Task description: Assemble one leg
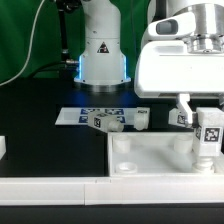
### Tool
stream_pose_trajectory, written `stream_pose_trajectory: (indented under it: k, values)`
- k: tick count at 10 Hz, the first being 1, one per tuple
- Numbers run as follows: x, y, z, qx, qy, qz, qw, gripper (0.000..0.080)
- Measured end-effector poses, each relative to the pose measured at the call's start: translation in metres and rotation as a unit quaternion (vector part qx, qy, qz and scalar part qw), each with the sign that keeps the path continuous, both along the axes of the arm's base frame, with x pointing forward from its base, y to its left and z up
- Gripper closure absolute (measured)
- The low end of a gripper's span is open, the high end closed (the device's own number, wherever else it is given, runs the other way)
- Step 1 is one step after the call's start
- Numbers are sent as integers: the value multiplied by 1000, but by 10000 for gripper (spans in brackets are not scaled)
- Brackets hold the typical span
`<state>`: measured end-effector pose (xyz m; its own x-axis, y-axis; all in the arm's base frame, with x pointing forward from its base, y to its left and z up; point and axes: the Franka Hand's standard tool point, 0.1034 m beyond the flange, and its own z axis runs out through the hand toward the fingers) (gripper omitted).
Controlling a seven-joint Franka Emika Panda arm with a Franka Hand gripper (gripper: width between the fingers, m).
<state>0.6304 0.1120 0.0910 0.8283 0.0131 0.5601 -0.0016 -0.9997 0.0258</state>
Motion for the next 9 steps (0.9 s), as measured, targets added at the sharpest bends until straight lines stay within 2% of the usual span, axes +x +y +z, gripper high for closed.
stream_pose_trajectory:
  k: [2, 5, 9]
  values:
    - [0, -3, 5, -2, -1, 2, 1000, 512]
    - [-4, 2, -1, -3, 3, 7, 1000, 512]
    - [-6, -2, -11, -7, 10, 6, 1000, 512]
